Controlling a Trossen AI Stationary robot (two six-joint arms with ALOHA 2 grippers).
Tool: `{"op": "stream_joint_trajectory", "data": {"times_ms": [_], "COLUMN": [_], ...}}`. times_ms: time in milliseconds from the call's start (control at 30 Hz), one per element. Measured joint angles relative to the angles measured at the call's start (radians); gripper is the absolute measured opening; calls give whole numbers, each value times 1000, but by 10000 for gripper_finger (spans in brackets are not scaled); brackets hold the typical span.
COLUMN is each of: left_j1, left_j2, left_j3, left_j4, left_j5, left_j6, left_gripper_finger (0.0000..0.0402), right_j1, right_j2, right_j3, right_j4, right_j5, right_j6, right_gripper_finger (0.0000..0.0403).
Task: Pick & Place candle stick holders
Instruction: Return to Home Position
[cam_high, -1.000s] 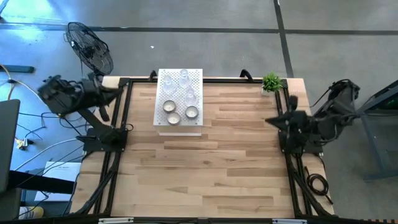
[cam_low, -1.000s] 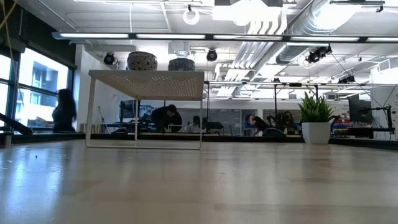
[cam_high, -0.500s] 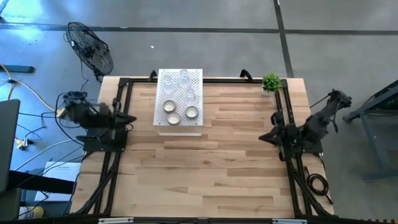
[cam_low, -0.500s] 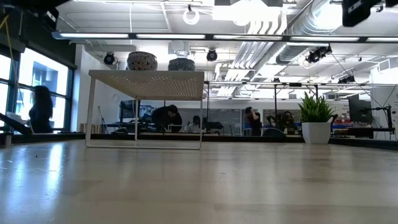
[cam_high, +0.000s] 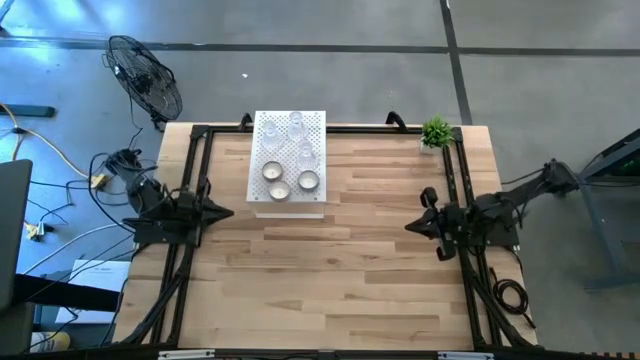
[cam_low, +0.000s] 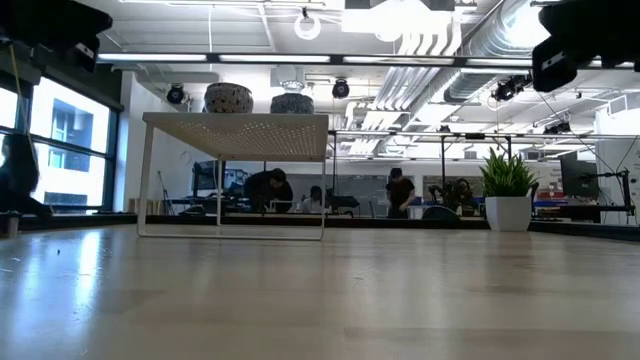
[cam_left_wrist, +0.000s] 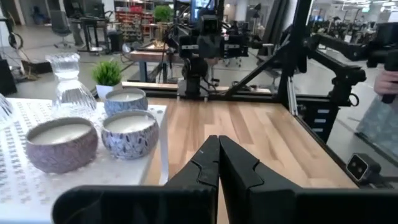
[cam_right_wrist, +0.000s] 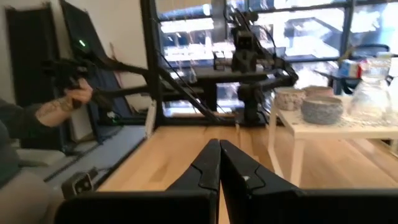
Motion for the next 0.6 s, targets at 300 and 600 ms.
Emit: {"op": "stream_joint_trajectory", "data": {"times_ms": [300, 600], "left_j1": [0, 0], "left_j2": [0, 0], "left_j3": [-127, -226], "left_j4": [130, 185], "left_j5": [58, 56], "left_j6": [-9, -10], "left_gripper_finger": [0, 0], "right_j1": [-170, -289], "right_j2": [0, 0], "right_j3": [-97, -97], "right_j4": [110, 126], "right_j5": [-136, -224], "right_j6": [22, 3], "right_gripper_finger": [0, 0]}}
